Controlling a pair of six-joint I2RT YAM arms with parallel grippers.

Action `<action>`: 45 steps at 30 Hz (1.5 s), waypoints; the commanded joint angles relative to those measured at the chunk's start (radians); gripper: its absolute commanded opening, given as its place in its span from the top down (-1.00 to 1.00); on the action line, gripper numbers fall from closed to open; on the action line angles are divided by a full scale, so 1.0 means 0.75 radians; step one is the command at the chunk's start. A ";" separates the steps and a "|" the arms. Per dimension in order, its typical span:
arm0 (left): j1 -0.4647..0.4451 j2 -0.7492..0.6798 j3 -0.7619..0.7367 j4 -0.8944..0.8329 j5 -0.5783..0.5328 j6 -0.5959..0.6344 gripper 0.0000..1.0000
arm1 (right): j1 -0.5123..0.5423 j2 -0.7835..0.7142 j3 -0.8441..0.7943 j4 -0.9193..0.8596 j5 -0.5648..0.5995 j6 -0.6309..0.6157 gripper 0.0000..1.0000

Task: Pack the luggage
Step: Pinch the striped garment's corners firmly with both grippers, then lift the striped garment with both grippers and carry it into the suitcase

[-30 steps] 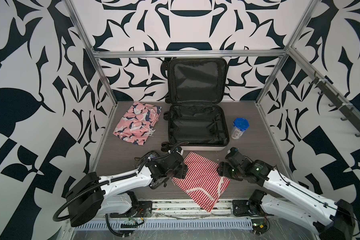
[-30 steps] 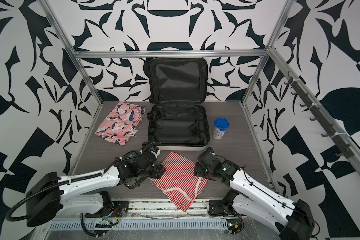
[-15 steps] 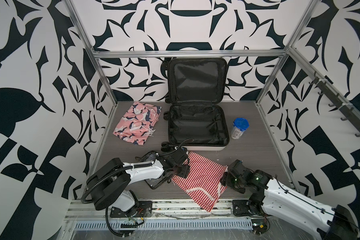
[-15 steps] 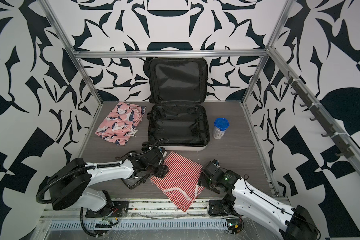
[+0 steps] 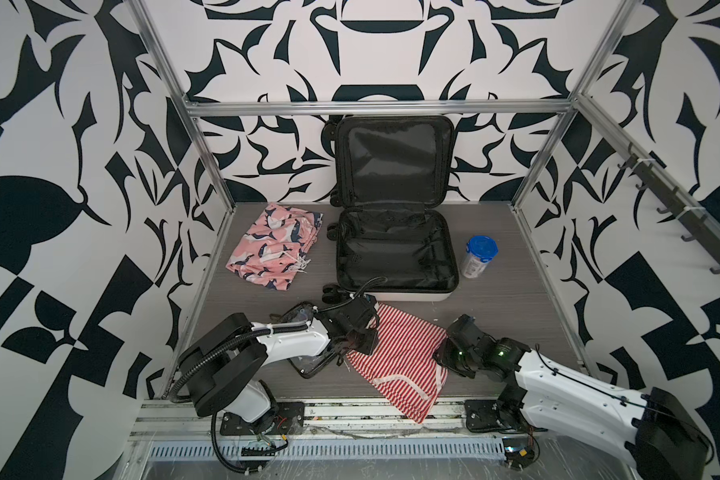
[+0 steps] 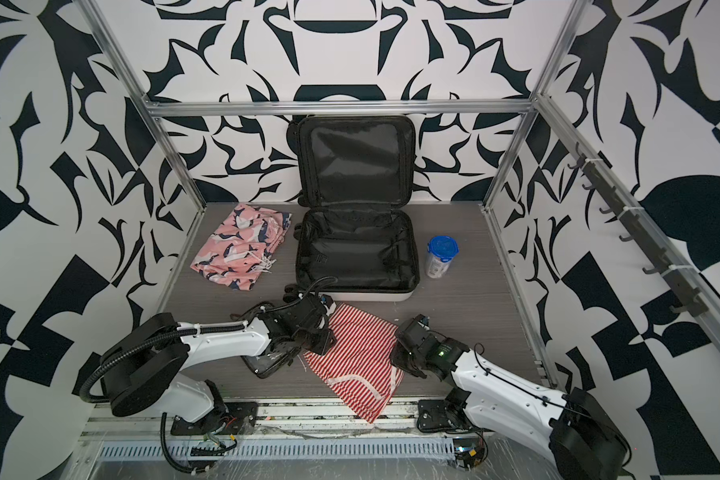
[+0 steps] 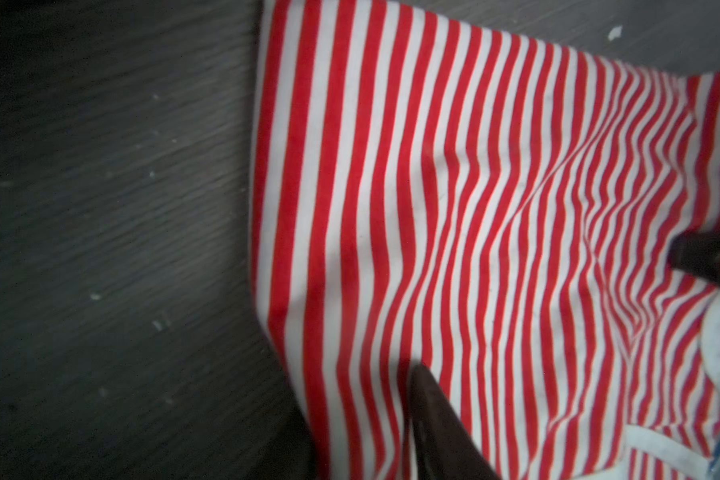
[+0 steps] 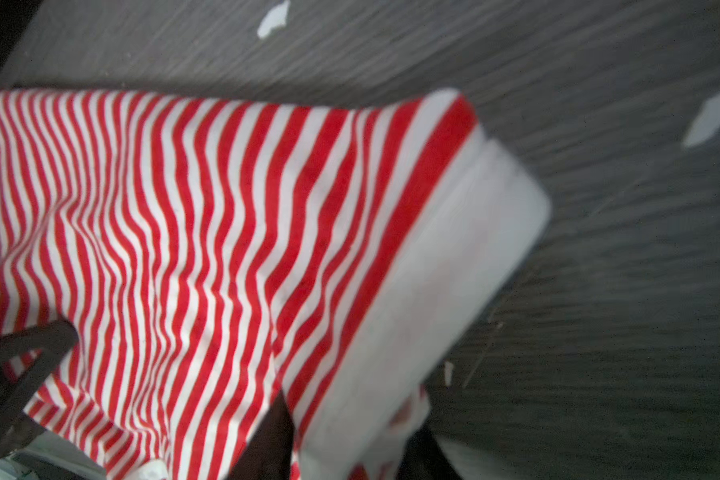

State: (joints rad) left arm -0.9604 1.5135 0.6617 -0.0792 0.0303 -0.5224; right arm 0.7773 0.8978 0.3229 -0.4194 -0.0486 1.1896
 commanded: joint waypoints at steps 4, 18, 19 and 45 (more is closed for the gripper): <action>-0.007 -0.089 0.001 -0.059 0.037 -0.019 0.76 | 0.008 -0.008 0.017 0.005 0.021 -0.003 0.86; -0.069 -0.494 0.134 -0.381 0.029 0.004 0.99 | 0.007 -0.176 0.377 -0.262 -0.024 -0.255 1.00; -0.071 -0.531 0.146 -0.396 0.015 0.010 0.99 | 0.007 -0.189 0.427 -0.299 -0.016 -0.289 1.00; 0.312 0.020 1.055 -0.432 -0.231 0.327 1.00 | -0.569 0.951 1.819 -0.283 -0.415 -0.866 1.00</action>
State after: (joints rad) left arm -0.7555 1.4868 1.4258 -0.4118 -0.1856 -0.2905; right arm 0.3660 1.5600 1.6253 -0.6857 -0.2855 0.5678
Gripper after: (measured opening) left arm 0.085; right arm 0.081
